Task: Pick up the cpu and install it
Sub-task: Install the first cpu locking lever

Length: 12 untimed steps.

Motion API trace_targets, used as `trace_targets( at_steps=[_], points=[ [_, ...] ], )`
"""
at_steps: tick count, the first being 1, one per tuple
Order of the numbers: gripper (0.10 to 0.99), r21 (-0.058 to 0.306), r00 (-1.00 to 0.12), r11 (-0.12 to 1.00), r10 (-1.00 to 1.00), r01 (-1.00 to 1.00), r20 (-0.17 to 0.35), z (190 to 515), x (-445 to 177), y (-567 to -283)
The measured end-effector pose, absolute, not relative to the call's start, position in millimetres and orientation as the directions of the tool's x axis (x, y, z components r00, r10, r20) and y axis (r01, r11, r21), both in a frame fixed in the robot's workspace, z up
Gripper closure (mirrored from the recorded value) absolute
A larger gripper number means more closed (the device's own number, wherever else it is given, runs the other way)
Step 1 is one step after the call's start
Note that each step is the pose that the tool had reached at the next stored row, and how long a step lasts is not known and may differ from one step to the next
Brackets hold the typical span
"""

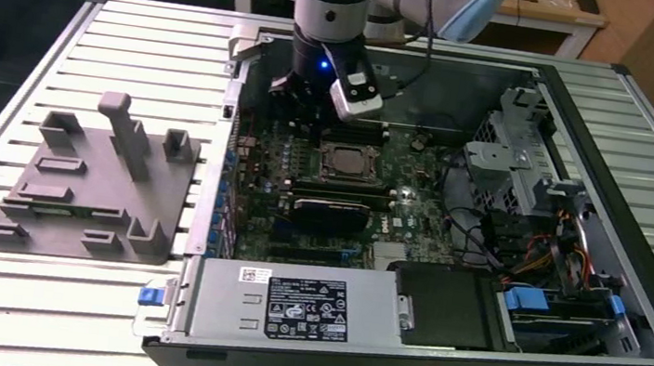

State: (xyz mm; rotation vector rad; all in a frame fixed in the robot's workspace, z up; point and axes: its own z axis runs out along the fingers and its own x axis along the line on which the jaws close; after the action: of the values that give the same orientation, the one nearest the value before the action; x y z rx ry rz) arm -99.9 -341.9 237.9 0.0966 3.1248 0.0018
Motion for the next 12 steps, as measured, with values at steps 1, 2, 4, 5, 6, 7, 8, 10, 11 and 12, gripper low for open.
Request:
trace_targets(
  at_steps=[1, 2, 4, 5, 6, 7, 8, 10, 11, 12],
  points=[
    [0.98, 0.009, -0.998, 0.998, 0.062, 0.062, -0.015, 237.9, -100.4, -341.9],
    [0.98, 0.015, -0.998, 0.998, 0.062, 0.062, -0.014, 237.9, -100.8, -341.9],
    [0.98, 0.025, -0.998, 0.998, 0.062, 0.062, -0.014, 238.6, -101.8, -341.9],
    [0.98, 0.028, -0.998, 0.998, 0.062, 0.062, -0.013, 239.4, -101.9, -341.9],
    [0.98, 0.03, -0.998, 0.998, 0.062, 0.062, -0.013, 240.4, -101.9, -341.9],
    [0.98, 0.031, -0.998, 0.998, 0.062, 0.062, -0.013, 241.6, -102.0, -341.9],
    [0.98, 0.031, -0.998, 0.998, 0.062, 0.062, -0.013, 242.9, -102.0, -341.9],
    [0.98, 0.032, -0.998, 0.998, 0.062, 0.061, -0.013, 244.6, -101.9, -341.9],
    [0.98, 0.032, -0.998, 0.998, 0.062, 0.061, -0.014, 244.5, -102.1, -341.9],
    [0.98, 0.032, -0.998, 0.998, 0.062, 0.061, -0.014, 244.5, -103.0, -342.0]
  ],
)
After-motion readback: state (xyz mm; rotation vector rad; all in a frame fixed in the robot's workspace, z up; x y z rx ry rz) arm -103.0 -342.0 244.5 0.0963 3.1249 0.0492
